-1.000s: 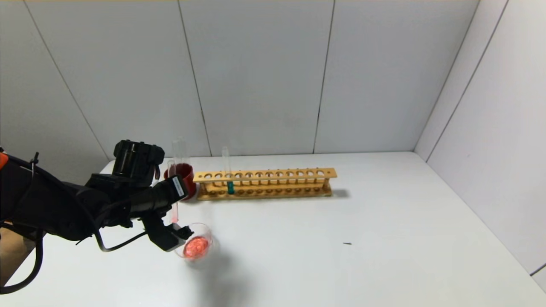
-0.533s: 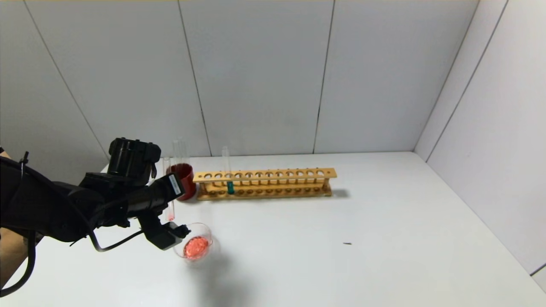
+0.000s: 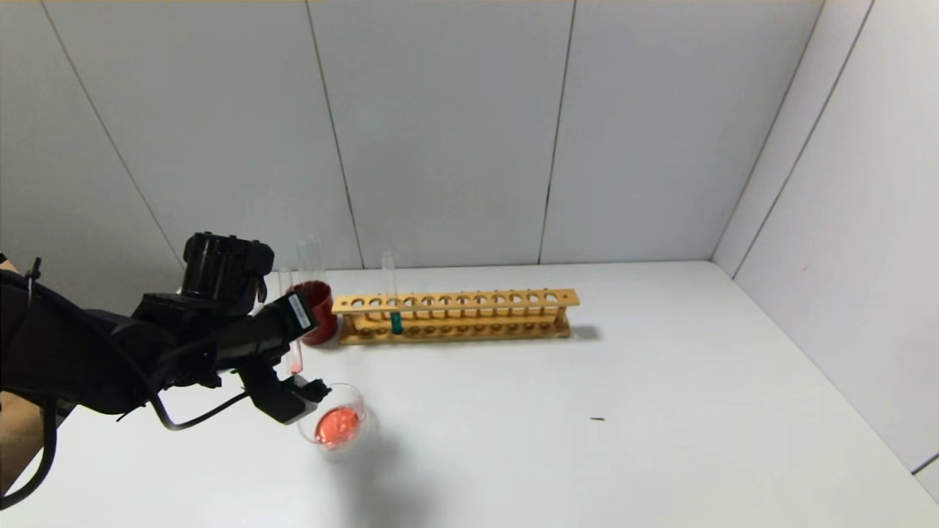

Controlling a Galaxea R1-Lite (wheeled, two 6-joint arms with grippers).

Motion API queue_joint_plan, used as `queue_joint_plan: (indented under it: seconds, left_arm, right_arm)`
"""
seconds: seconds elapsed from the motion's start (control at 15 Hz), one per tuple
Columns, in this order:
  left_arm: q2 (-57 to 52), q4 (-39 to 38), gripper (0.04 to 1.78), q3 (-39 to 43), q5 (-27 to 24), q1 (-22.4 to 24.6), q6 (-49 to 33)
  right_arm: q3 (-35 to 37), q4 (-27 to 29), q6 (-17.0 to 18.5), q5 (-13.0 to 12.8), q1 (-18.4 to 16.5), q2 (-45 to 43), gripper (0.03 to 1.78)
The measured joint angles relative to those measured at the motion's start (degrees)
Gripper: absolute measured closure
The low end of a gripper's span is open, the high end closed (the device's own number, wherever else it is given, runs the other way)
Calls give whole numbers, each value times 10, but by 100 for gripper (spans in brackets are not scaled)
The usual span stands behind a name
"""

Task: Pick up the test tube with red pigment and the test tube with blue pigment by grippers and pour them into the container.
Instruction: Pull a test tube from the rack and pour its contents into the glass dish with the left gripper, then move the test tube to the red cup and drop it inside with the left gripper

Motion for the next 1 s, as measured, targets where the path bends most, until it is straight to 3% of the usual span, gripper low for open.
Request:
queue_joint_plan:
  seconds: [0.33, 0.87, 1.0]
  left_arm:
    - [-73, 10, 149, -5, -1, 3, -237]
    - [-155, 31, 149, 20, -10, 7, -849]
    - [-161, 31, 149, 8, -56, 7, -976]
  right_arm:
    - [0, 0, 0, 0, 0, 0, 6]
    - [0, 0, 0, 0, 0, 0, 6]
    - [0, 0, 0, 0, 0, 0, 6]
